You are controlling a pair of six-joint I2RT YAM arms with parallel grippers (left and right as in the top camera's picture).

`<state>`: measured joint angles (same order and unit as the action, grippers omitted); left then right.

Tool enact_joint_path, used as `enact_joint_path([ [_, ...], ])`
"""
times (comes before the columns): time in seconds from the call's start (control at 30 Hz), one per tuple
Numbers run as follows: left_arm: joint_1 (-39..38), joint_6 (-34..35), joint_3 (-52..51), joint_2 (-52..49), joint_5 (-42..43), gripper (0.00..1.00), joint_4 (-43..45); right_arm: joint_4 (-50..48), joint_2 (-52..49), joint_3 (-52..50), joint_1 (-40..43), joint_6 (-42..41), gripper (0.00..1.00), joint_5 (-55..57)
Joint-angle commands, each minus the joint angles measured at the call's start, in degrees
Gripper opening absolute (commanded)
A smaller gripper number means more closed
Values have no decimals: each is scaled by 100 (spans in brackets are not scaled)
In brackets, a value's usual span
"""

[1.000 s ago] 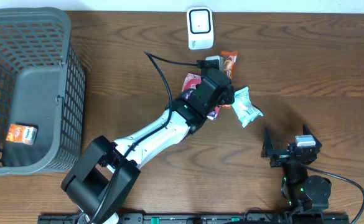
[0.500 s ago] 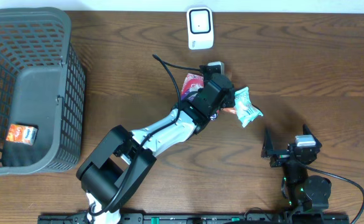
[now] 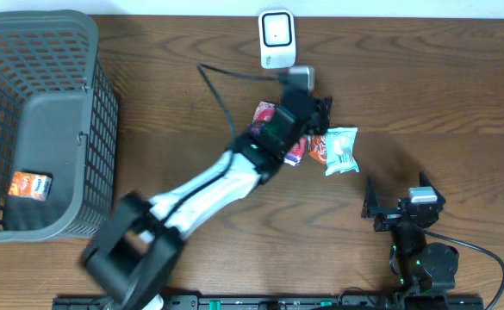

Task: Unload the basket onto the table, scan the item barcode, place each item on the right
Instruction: 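Swing the red bar past the scanner and set it between packs, then reach into the basket and grasp the orange biscuit pack with left gripper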

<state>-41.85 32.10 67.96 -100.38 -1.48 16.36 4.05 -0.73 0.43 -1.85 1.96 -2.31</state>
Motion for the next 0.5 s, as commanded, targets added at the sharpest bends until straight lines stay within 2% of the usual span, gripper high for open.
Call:
enact_joint_path([
  [0.0,404,-1102,48,1027,-72,45,-203,22,9,-7,-50,44,99,7],
  [0.07,651,-1526,48,1528,-74,46,-608,22,9,-7,-50,44,99,7],
  [0.13,977,-2098,48,2031,-205,56,-1082,22,9,-7,-50,46,99,7],
  [0.2,1534,-2634,46,2603,-1040,68,-1683,22,9,-7,-50,44,99,7],
  [0.33,2592,-3368,46,3093,-2579,80,-2253,22,9,-7,-50,46,99,7],
  [0.37,2892,-3462,46,3134,-2863,85,-2306,22,9,-7,-50,46,99,7],
  [0.47,3936,-3554,46,3136,-3386,90,-2367,22,9,-7,-50,46,99,7],
])
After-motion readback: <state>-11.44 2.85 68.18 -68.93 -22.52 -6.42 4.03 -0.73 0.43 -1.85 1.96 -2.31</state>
